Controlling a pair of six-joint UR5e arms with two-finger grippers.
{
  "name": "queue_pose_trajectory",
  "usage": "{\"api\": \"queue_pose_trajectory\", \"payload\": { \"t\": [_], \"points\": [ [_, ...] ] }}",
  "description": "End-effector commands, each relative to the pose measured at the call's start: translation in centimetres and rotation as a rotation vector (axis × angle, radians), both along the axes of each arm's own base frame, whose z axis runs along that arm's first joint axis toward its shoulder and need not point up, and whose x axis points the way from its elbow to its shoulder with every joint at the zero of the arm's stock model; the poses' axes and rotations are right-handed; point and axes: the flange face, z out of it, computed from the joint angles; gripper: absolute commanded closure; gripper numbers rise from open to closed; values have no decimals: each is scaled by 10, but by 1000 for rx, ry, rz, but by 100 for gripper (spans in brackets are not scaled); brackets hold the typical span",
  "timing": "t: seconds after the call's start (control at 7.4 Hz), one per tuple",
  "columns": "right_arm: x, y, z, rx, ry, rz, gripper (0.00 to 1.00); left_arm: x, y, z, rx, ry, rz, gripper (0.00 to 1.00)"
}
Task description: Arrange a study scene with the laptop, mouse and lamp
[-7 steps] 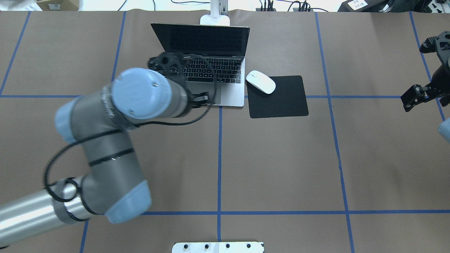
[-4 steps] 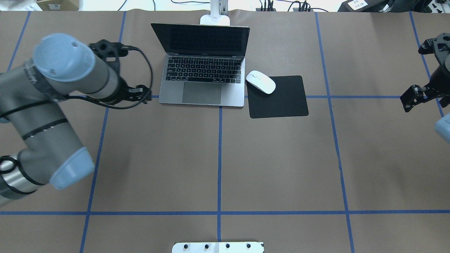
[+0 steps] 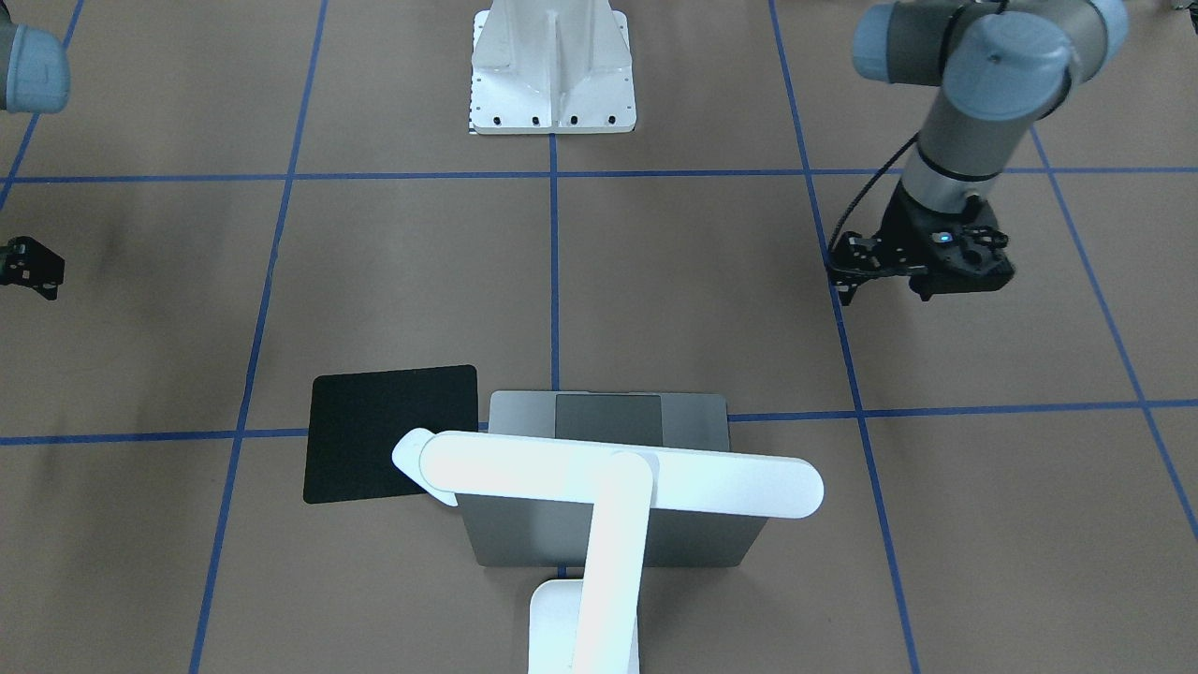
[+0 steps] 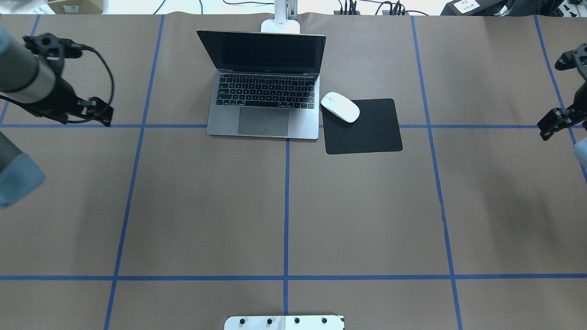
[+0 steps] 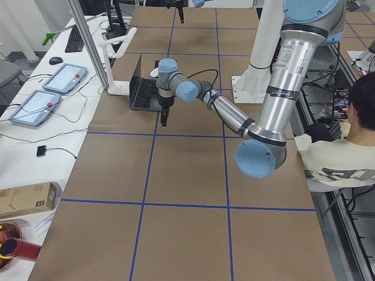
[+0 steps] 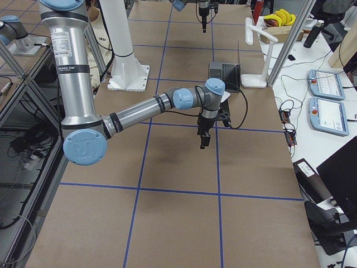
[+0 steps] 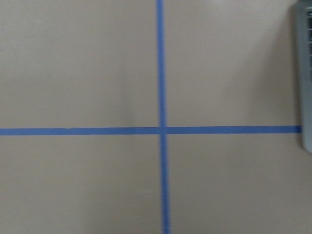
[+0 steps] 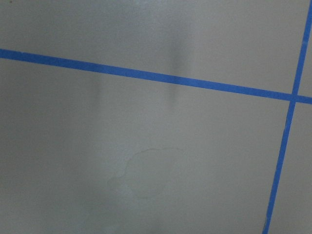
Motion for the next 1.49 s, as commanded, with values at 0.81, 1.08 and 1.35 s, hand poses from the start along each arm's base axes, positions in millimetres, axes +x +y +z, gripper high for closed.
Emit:
{"api": "queue_pose_trajectory", "payload": {
  "t": [0.81, 1.08, 1.35],
  "points": [
    [137, -4, 128, -25, -117, -94, 0, -283, -17, 259, -17, -58, 165, 1],
    [148, -3, 127, -18, -118, -77, 0, -329, -5, 313, -6, -61, 158, 1],
    [148, -3, 129, -27, -114, -68, 0, -335, 7, 329, -39, -55, 142, 1]
  ]
}}
